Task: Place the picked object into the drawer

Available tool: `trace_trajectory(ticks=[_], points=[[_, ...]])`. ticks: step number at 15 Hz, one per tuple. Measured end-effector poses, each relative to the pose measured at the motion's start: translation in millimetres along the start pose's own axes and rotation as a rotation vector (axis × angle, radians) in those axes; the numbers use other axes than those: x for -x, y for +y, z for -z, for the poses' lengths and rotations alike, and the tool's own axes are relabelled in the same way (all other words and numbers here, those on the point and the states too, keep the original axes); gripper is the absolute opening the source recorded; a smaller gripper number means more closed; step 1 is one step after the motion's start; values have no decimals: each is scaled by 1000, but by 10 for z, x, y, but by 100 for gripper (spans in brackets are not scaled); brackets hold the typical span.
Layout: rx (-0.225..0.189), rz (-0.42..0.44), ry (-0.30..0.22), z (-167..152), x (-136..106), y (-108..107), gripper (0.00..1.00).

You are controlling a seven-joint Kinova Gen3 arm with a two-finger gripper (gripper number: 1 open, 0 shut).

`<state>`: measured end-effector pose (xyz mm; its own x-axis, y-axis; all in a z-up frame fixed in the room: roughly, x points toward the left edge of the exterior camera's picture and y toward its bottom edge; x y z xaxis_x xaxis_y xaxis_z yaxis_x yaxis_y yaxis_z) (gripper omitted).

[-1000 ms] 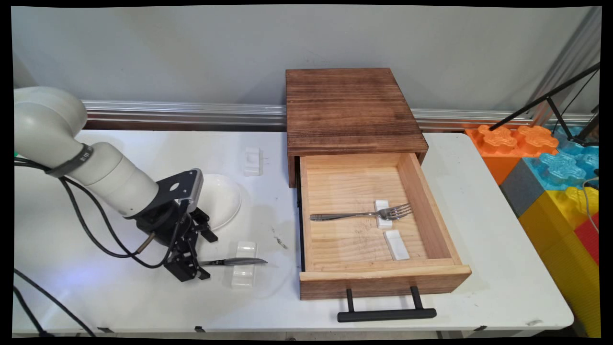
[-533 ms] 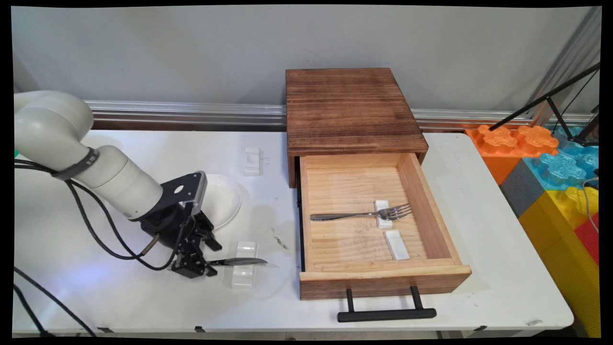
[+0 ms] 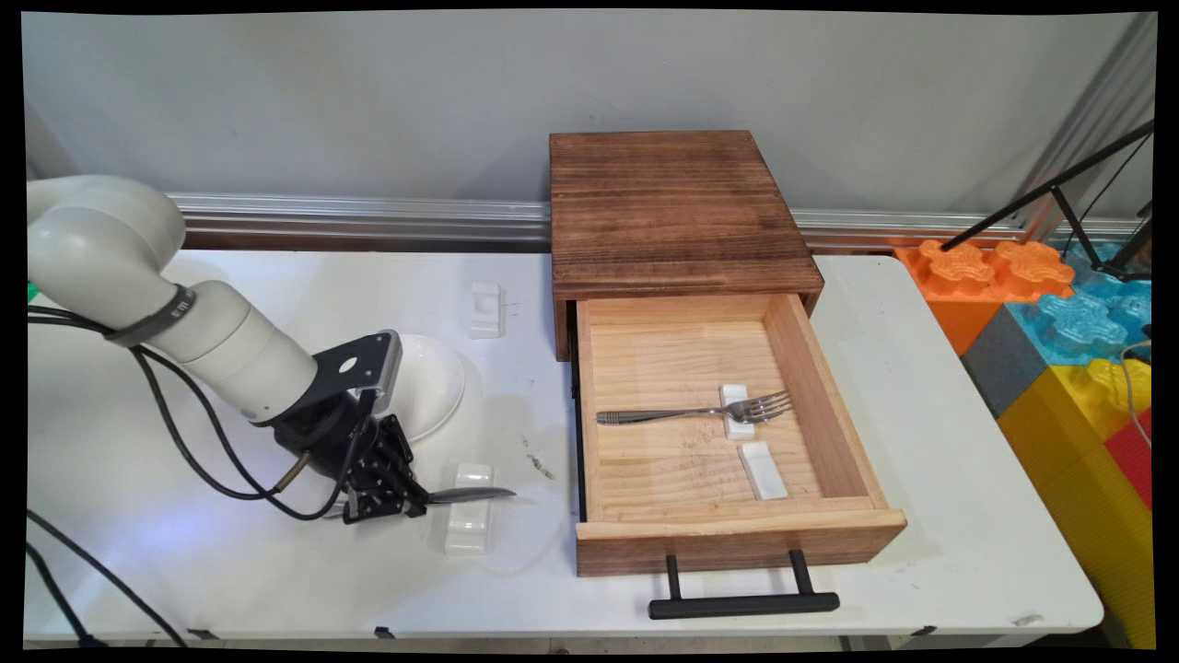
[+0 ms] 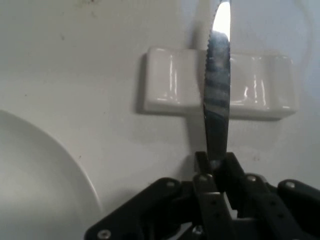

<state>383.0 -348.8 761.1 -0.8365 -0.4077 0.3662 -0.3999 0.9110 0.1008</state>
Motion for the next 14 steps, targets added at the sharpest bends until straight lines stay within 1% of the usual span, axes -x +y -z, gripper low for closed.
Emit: trace_trajectory(ticks=[7, 11, 14], points=[[19, 7, 4, 131, -71, 21, 0], [24, 11, 1, 310, -174, 14, 0], [28, 17, -5, 539, -293, 13, 0]])
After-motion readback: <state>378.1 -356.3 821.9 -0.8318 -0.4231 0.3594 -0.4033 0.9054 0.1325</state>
